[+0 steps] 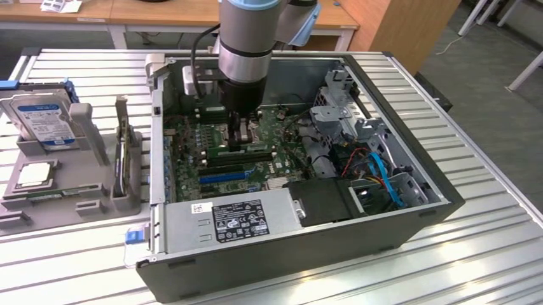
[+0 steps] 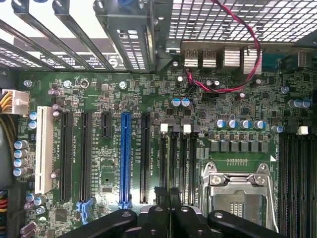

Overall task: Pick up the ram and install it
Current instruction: 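Insert the ram into the slot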

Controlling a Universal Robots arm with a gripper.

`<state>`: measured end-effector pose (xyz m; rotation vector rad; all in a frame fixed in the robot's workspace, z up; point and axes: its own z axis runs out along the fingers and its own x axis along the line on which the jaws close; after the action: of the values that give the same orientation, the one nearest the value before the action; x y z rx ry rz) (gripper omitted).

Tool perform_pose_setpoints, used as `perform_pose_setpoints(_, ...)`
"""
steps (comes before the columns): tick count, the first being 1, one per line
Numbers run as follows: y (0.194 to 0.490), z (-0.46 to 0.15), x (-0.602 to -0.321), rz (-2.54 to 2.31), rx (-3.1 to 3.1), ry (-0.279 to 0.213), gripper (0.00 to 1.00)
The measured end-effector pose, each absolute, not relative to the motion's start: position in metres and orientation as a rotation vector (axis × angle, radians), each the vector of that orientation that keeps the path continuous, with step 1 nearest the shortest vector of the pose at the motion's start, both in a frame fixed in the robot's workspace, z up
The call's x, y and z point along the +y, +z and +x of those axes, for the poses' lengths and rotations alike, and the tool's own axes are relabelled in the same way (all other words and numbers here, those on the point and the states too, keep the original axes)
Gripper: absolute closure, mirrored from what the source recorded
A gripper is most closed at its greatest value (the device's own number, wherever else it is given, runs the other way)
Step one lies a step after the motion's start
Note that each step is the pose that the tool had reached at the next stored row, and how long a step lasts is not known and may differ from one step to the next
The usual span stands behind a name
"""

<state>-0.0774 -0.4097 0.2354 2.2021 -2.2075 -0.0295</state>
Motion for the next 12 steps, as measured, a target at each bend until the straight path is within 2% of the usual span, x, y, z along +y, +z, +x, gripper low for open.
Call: perform_pose_setpoints(12,0.2355,-0.0774,-0.4111,2.202,-2.207,-0.029,0.88)
